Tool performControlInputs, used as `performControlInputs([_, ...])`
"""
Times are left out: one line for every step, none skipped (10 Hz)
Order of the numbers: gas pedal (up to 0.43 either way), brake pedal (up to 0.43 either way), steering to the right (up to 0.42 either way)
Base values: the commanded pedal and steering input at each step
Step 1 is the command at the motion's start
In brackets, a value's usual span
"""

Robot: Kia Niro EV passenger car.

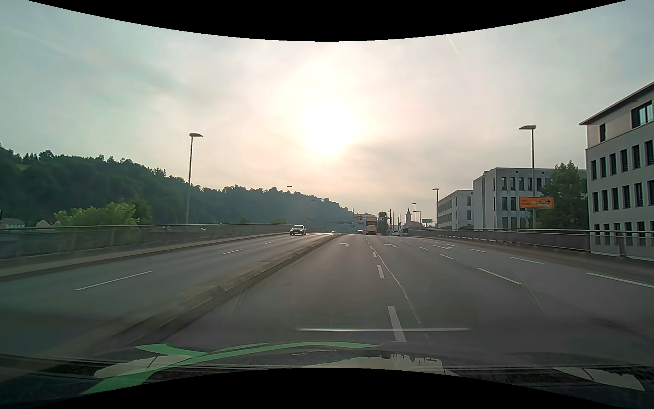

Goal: Follow the waypoints while adhering to traffic rules and regulations

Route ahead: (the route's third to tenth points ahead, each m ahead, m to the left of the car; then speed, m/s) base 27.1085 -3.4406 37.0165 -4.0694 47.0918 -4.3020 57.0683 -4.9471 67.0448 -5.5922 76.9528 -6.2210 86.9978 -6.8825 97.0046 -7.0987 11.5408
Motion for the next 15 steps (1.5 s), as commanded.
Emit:
performControlInputs([0.177, 0.000, -0.001])
performControlInputs([0.177, 0.000, 0.000])
performControlInputs([0.177, 0.000, 0.002])
performControlInputs([0.169, 0.000, 0.003])
performControlInputs([0.169, 0.000, 0.006])
performControlInputs([0.169, 0.000, 0.006])
performControlInputs([0.157, 0.000, 0.005])
performControlInputs([0.150, 0.000, 0.006])
performControlInputs([0.130, 0.000, 0.006])
performControlInputs([0.118, 0.000, 0.006])
performControlInputs([0.110, 0.000, 0.006])
performControlInputs([0.110, 0.000, 0.006])
performControlInputs([0.098, 0.000, 0.006])
performControlInputs([0.098, 0.000, 0.006])
performControlInputs([0.098, 0.000, 0.006])
